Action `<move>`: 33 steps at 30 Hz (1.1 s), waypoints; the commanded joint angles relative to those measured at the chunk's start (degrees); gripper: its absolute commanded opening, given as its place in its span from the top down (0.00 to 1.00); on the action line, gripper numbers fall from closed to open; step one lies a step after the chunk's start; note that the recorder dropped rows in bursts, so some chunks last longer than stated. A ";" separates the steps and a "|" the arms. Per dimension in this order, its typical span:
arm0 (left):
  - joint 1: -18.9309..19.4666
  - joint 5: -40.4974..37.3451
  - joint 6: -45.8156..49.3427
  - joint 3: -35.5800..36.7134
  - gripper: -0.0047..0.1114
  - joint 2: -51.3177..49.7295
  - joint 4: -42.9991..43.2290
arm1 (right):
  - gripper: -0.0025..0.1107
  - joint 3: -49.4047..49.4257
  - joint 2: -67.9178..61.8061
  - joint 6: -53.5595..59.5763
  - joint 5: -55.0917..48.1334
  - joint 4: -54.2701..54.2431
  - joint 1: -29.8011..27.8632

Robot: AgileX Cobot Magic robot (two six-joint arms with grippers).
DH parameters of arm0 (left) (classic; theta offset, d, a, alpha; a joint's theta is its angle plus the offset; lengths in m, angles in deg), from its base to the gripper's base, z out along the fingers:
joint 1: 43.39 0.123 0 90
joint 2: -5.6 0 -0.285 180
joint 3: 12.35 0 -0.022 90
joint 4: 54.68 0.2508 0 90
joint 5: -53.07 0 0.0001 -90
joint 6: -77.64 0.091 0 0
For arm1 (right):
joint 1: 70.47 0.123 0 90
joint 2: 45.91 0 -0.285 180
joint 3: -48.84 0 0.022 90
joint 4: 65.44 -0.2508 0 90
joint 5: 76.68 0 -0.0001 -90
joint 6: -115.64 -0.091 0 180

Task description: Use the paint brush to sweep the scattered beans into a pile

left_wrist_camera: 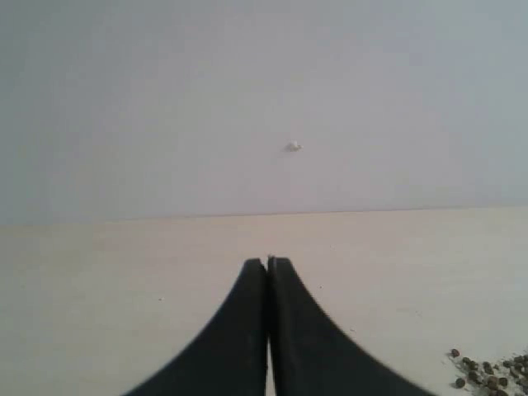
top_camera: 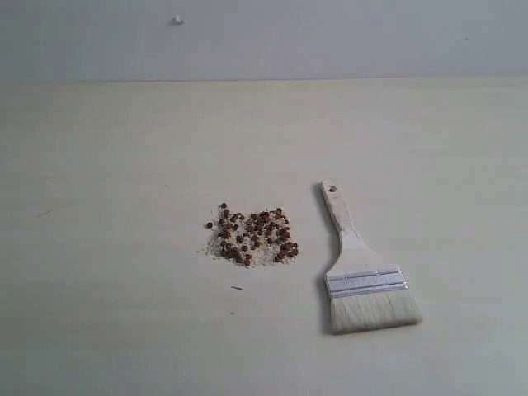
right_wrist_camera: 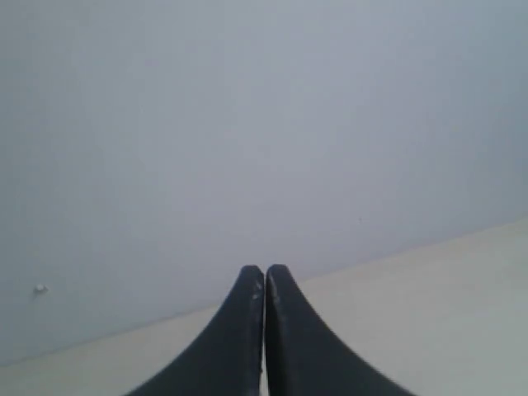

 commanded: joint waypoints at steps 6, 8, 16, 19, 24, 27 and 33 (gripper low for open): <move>-0.28 -0.08 0.08 0.17 0.96 0.37 -0.02 | 0.98 1.58 16.91 0.28 -0.20 -0.26 0.06; -0.28 -0.08 0.08 0.17 0.96 0.37 -0.02 | 0.98 1.58 18.85 0.28 -0.20 -0.26 0.06; -0.28 -0.08 0.08 0.17 0.96 0.37 -0.02 | 0.98 1.58 21.44 0.28 -0.42 -0.26 0.06; -0.28 -0.08 0.08 0.17 0.96 0.37 -0.02 | 0.98 1.58 21.43 1.13 -0.94 -0.26 0.06; -0.28 -0.08 0.08 0.17 0.96 0.37 -0.02 | 0.98 2.24 21.43 10.65 -7.25 -6.79 0.06; -0.28 -0.08 0.08 0.17 0.96 0.37 -0.02 | 0.98 2.06 21.43 46.80 -20.39 -47.41 0.06; -0.28 -0.08 0.08 0.17 0.96 0.37 -0.02 | 0.98 5.65 24.30 96.16 -20.56 -77.47 0.06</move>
